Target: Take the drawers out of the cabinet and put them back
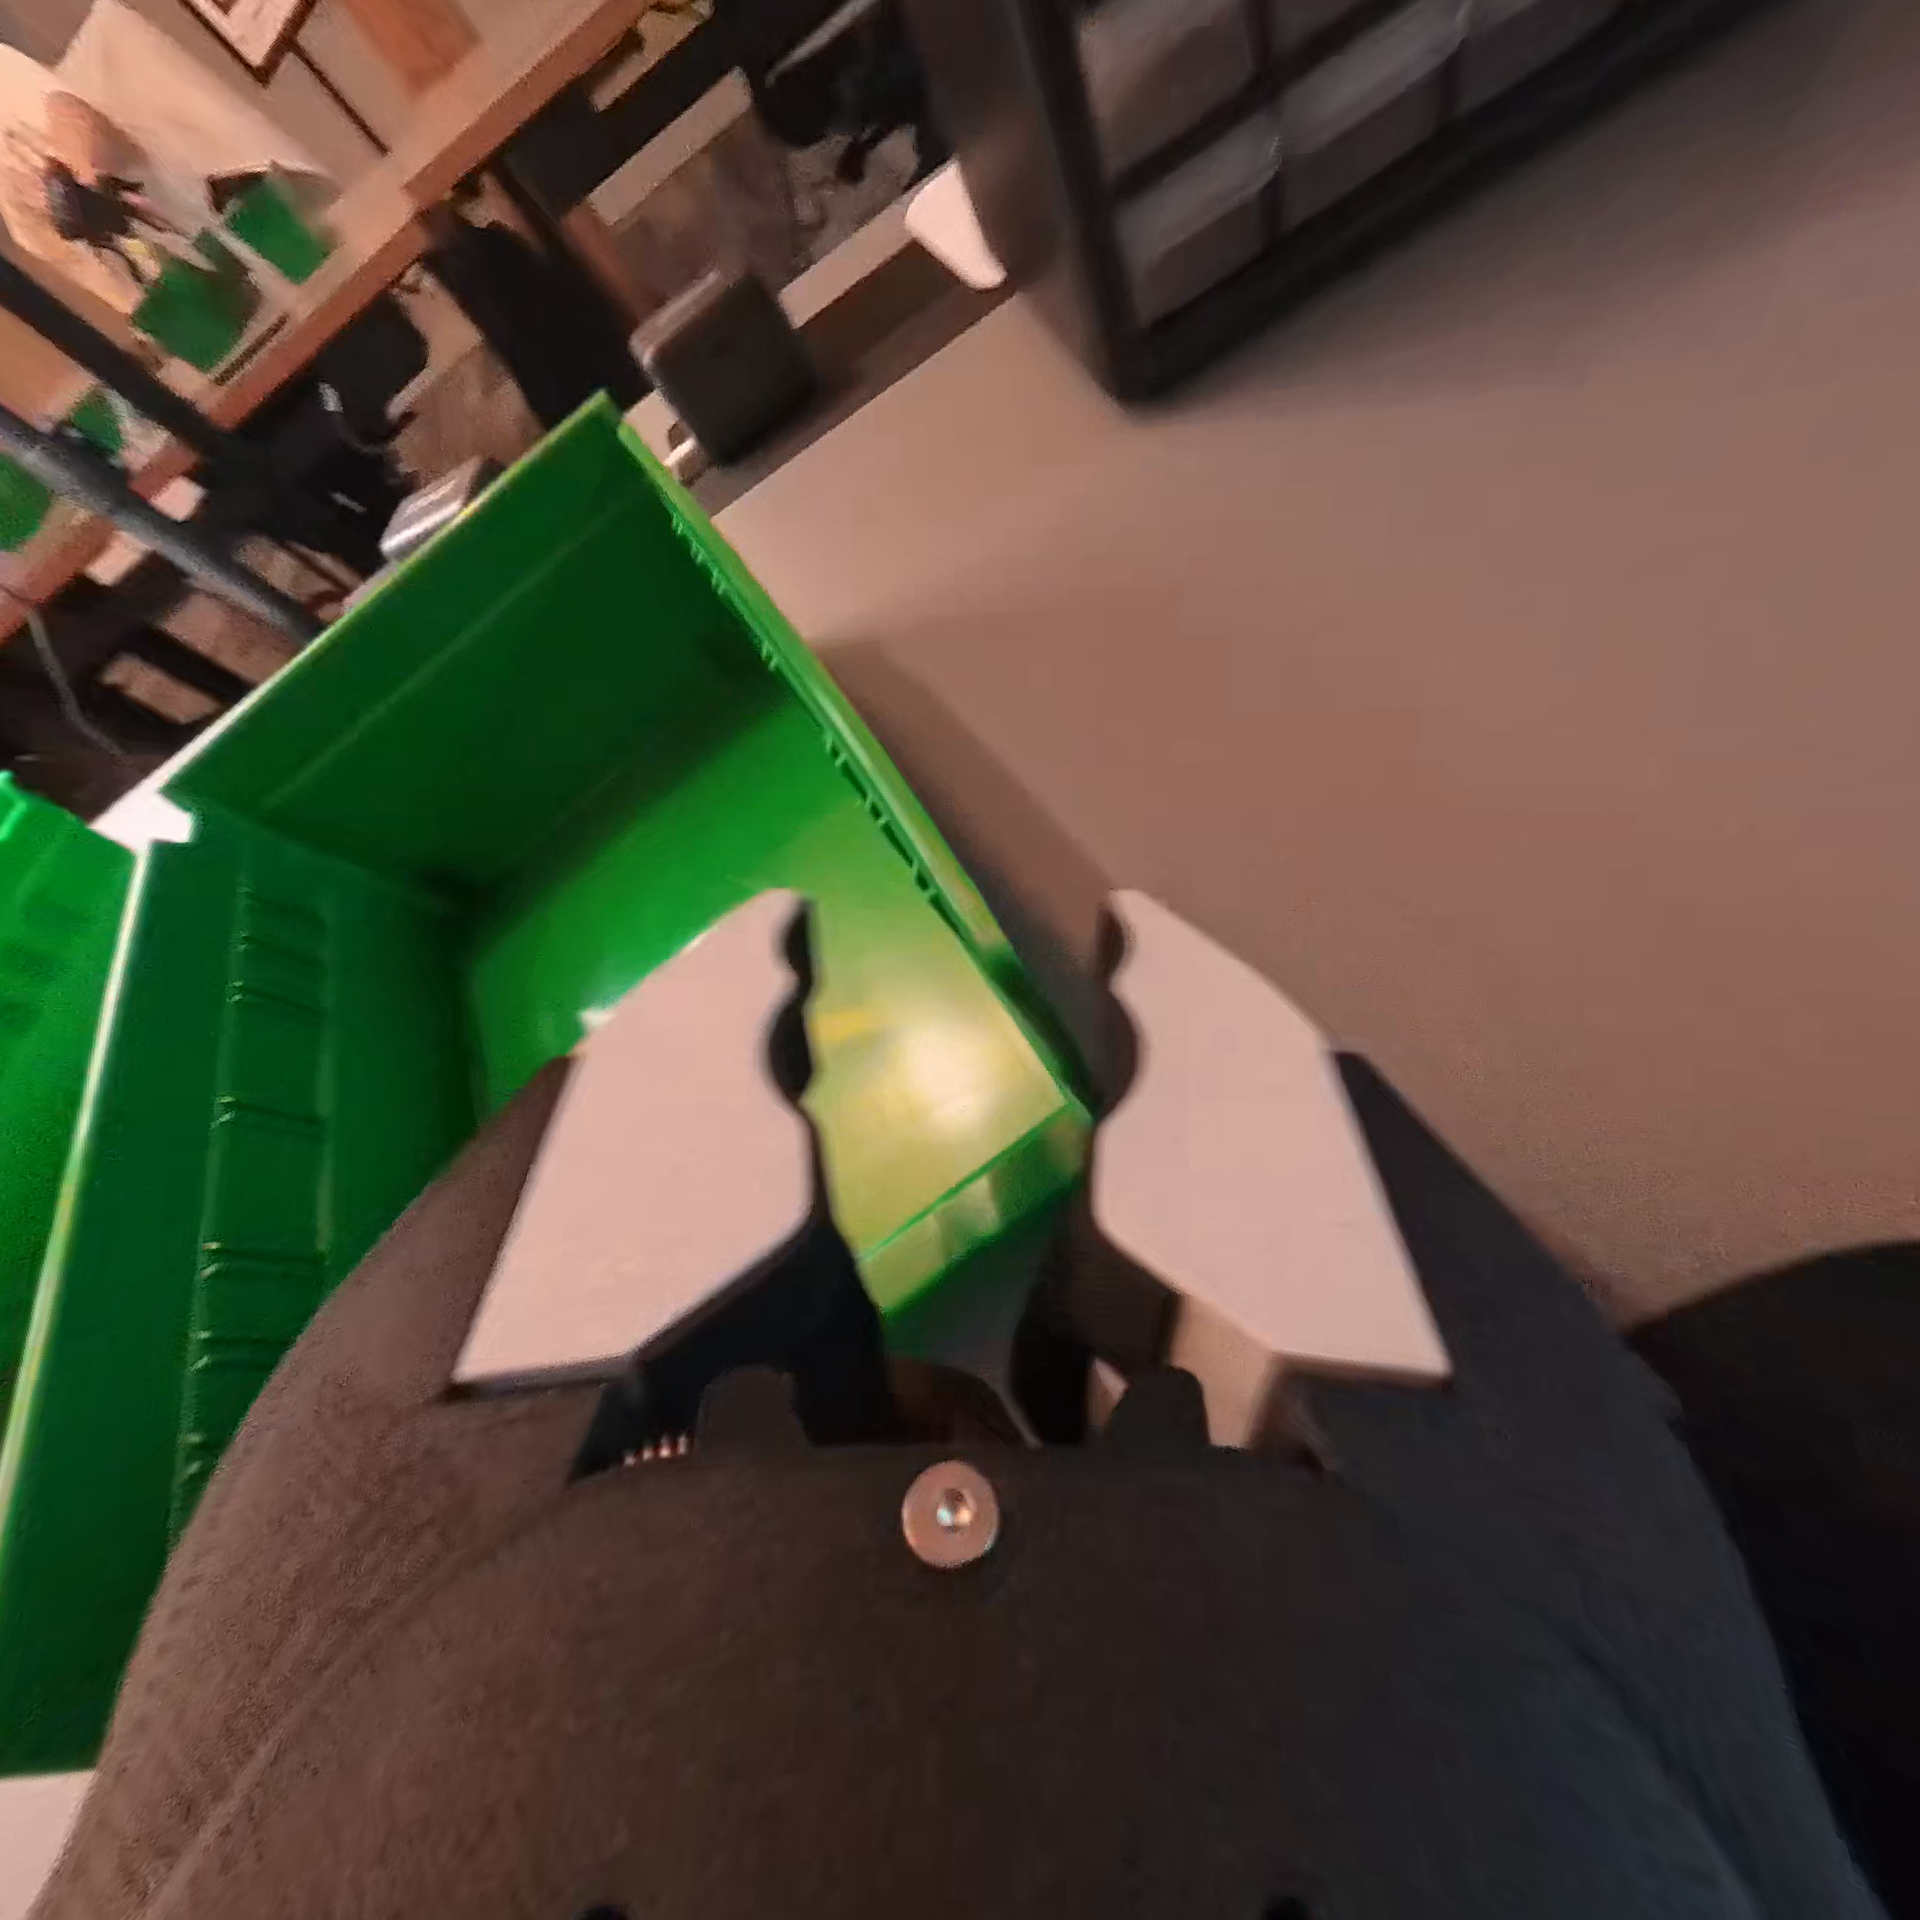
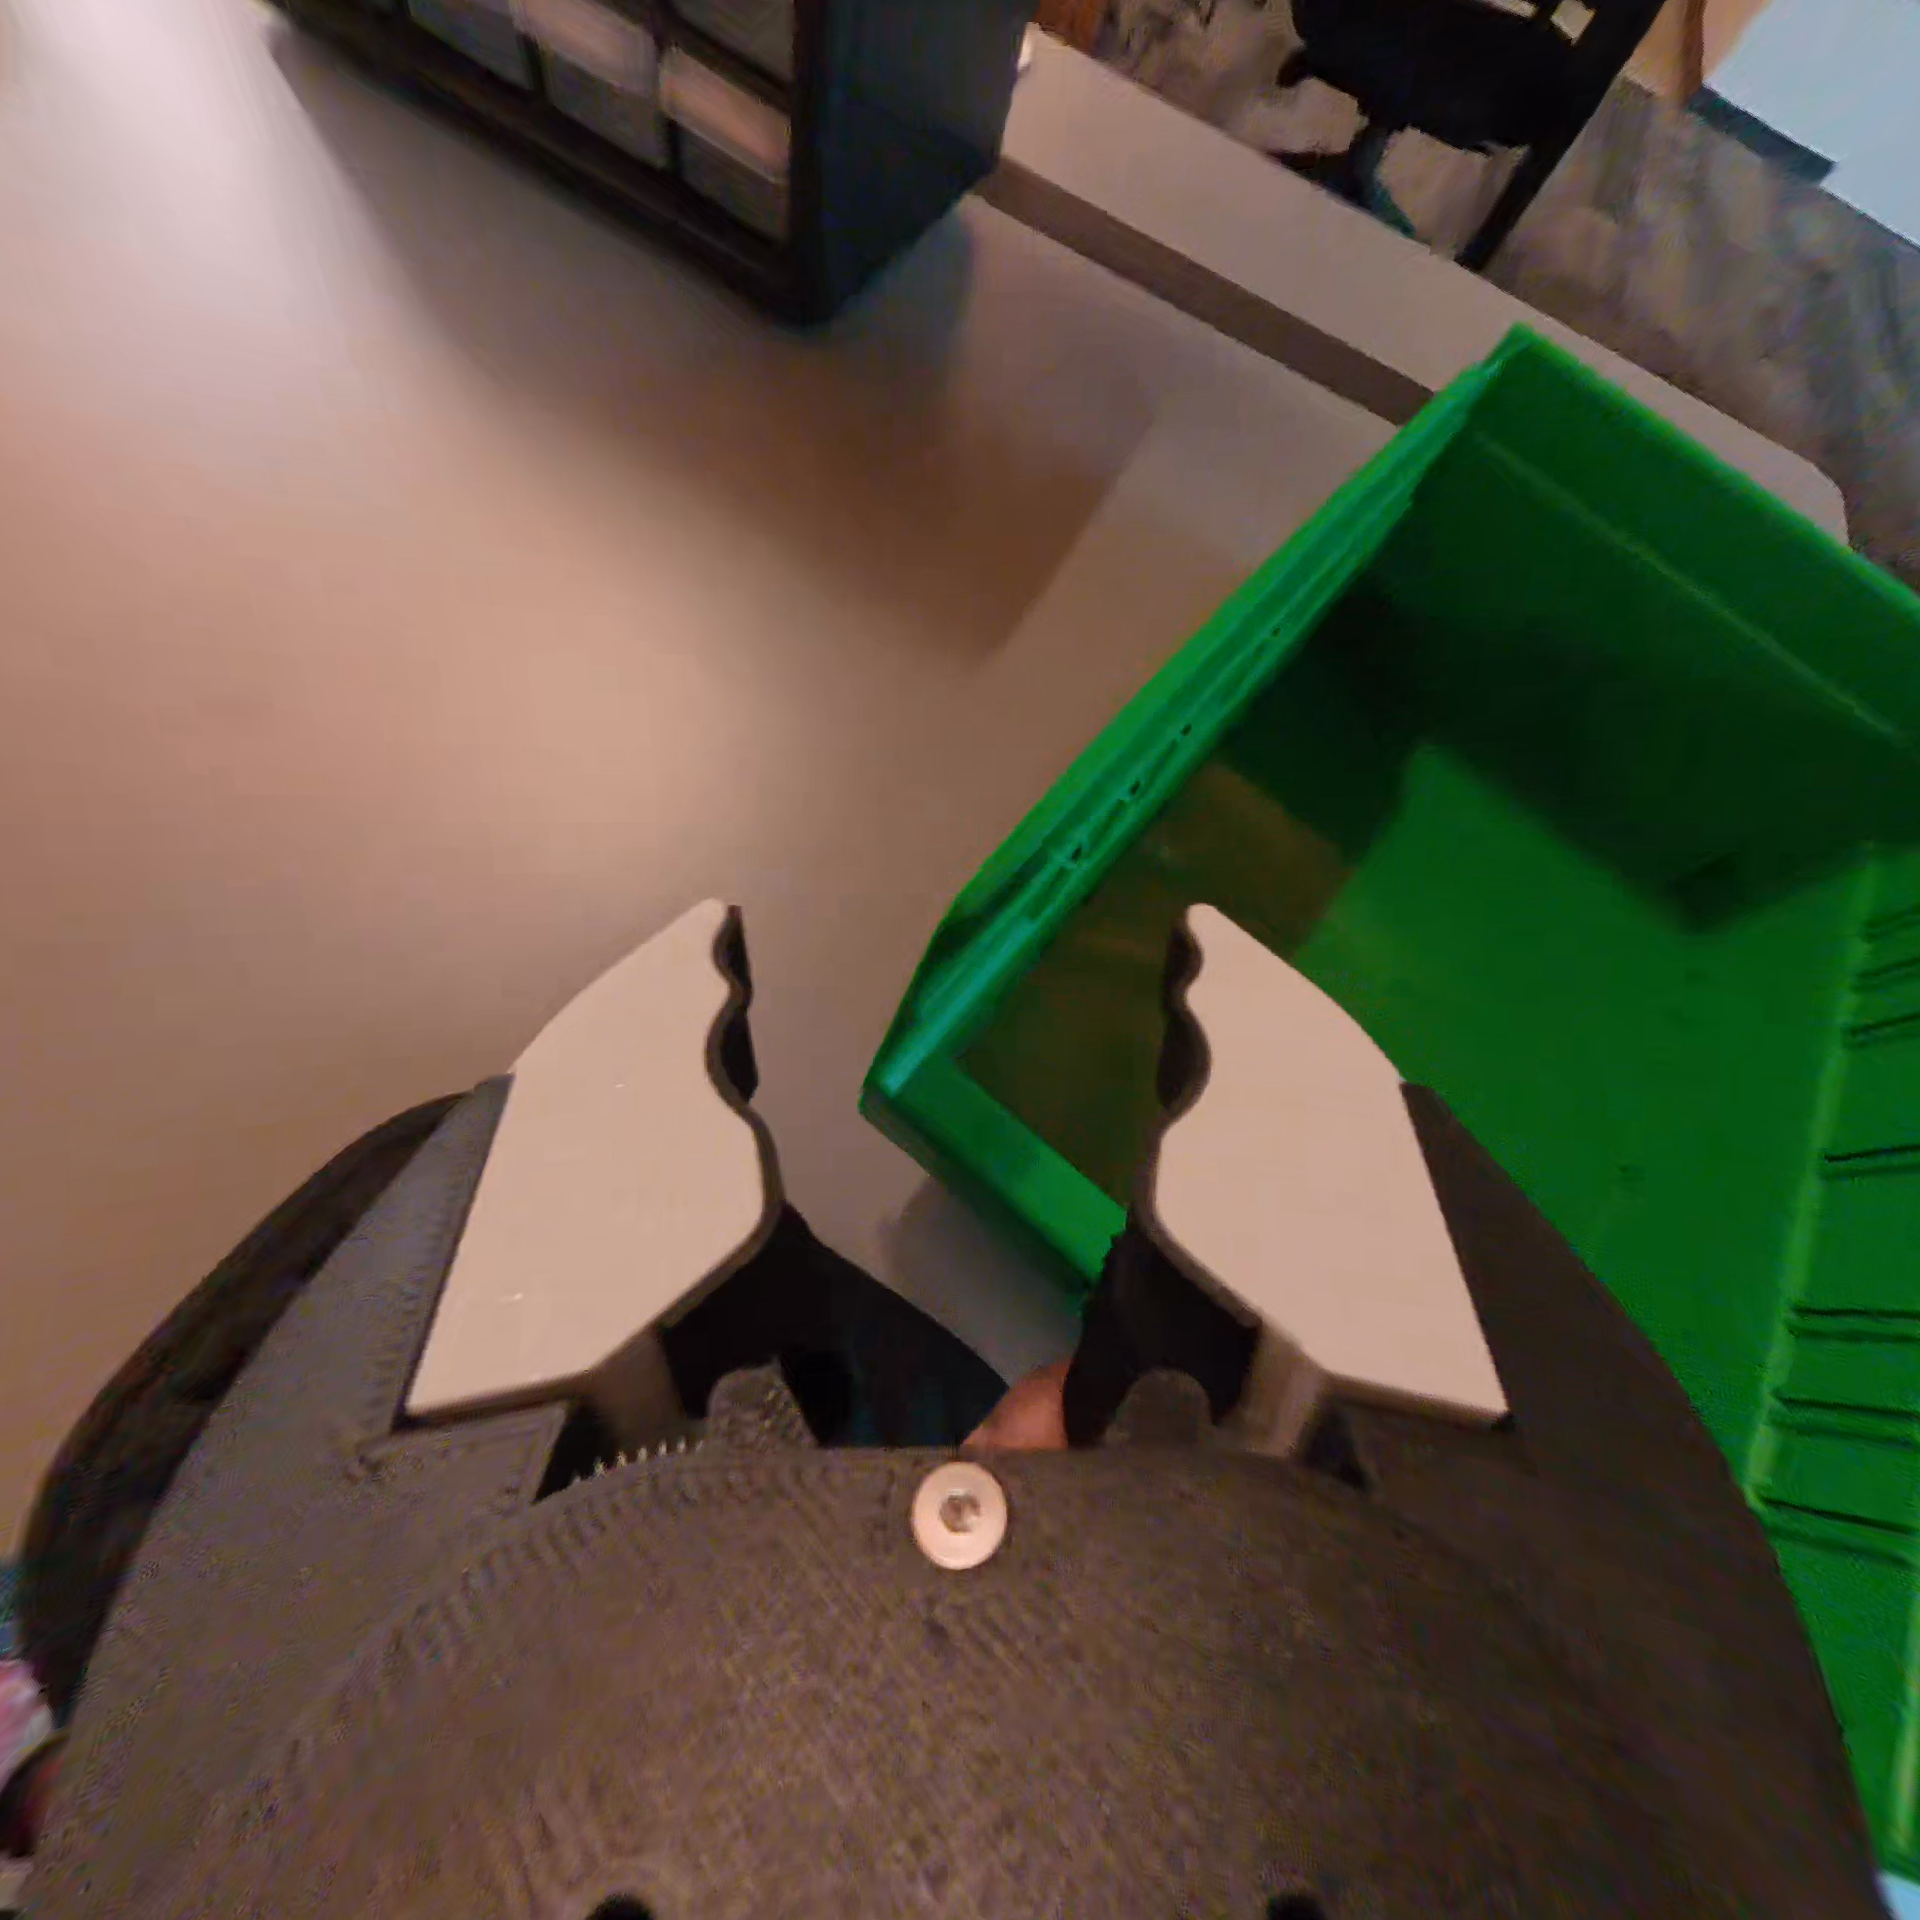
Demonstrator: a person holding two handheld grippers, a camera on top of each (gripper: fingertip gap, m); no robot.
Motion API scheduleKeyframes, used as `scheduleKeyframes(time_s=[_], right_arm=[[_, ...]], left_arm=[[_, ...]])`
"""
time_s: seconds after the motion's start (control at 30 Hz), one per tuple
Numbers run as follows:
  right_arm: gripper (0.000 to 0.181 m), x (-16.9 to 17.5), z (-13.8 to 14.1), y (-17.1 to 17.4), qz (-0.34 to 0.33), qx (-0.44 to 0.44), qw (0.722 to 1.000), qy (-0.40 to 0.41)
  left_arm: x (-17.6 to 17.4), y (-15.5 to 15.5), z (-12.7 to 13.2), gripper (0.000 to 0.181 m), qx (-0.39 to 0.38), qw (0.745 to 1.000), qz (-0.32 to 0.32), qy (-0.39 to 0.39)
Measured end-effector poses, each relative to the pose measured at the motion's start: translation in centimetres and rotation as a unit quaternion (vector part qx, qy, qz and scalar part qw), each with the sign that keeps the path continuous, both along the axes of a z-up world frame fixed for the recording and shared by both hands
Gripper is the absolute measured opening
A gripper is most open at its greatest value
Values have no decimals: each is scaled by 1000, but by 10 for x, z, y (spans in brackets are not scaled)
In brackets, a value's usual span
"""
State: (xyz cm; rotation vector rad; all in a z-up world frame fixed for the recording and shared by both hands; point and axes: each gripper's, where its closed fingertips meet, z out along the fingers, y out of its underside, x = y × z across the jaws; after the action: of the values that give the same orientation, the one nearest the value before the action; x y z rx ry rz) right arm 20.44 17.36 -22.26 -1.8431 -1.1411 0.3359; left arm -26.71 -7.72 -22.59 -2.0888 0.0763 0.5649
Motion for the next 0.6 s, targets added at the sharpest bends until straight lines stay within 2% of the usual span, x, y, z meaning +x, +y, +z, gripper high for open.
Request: scheduleKeyframes(time_s=[0.03, 0.07, 0.2, 0.3, 0.4, 0.6], right_arm=[[68, -3, -8, 1, 0, 5, 1000, -18], [52, -2, -14, 4, -11, 14, 999, -37], [18, 7, -21, 8, -30, 29, 997, -59], [16, 19, -22, 6, -36, 31, 997, -59], [15, 22, -22, -4, -27, 25, 998, -44], [15, 18, -23, -10, -16, 25, 999, -34]], left_arm=[[1, 2, -6, 33, -5, 1000, -9, 1], [2, 2, -6, 20, 3, 1000, -12, -7], [0, -17, -7, 16, -4, 1000, -19, -3], [5, -31, -6, 13, 13, 999, -20, -44], [14, -38, -6, 11, 25, 998, -18, -46], [35, -30, -5, 12, 27, 999, -29, -30]])
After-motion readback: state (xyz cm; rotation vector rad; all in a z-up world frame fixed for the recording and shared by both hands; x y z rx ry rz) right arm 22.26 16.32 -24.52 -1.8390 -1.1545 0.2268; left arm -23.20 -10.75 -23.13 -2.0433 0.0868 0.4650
